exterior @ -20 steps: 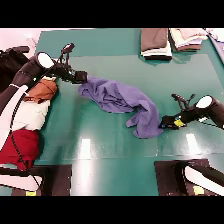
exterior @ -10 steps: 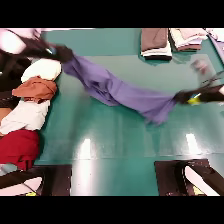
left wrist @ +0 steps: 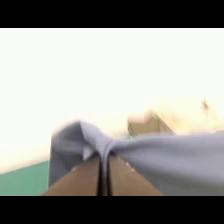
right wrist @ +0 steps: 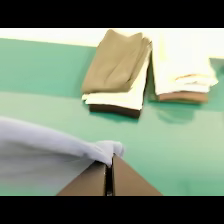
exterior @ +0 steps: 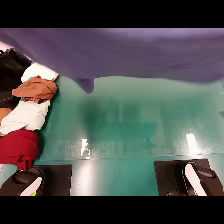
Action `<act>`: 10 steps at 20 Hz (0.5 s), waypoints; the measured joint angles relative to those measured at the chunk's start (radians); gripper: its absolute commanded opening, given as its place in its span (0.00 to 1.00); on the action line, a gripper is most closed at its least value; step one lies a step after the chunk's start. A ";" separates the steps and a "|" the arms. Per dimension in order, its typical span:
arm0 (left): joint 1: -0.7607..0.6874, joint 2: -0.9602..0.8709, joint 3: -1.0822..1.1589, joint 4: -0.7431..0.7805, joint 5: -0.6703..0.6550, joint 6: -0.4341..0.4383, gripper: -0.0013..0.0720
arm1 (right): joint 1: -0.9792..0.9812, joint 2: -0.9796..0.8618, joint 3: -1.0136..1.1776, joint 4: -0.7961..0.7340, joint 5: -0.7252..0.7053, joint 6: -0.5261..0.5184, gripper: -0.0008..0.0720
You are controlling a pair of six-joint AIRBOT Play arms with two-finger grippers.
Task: Fold the shirts.
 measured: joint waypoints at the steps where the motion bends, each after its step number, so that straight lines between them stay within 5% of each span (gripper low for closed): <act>1: 0.000 0.015 0.002 0.002 0.002 0.000 0.05 | -0.009 -0.011 0.020 0.005 0.029 0.002 0.04; 10: 0.000 -0.269 -0.208 0.065 -0.176 -0.004 0.06 | 0.080 -0.220 -0.240 -0.009 0.140 0.056 0.04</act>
